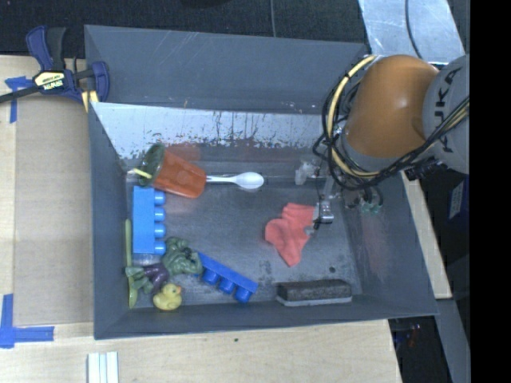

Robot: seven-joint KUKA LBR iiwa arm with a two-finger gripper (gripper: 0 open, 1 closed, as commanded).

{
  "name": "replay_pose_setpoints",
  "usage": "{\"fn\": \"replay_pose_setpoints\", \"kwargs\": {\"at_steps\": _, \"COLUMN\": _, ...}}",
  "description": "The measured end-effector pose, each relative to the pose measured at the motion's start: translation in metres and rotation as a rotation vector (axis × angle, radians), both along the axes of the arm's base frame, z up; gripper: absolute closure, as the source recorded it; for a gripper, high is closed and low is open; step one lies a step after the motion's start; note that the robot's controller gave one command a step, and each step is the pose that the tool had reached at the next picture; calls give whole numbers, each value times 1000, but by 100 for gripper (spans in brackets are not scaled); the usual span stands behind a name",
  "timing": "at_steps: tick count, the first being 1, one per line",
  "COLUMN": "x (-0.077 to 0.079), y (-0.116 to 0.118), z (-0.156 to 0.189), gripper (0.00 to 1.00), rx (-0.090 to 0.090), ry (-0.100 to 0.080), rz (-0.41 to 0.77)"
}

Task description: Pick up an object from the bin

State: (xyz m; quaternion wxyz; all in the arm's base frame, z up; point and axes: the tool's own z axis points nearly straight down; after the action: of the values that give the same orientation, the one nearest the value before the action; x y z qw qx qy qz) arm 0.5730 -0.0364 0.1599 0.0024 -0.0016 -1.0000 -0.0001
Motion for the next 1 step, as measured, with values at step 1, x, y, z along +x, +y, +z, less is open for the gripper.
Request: {"fn": "replay_pose_setpoints", "kwargs": {"at_steps": 1, "x": 2, "y": 0, "z": 5, "gripper": 0, "rx": 0, "ry": -8, "rz": 1}}
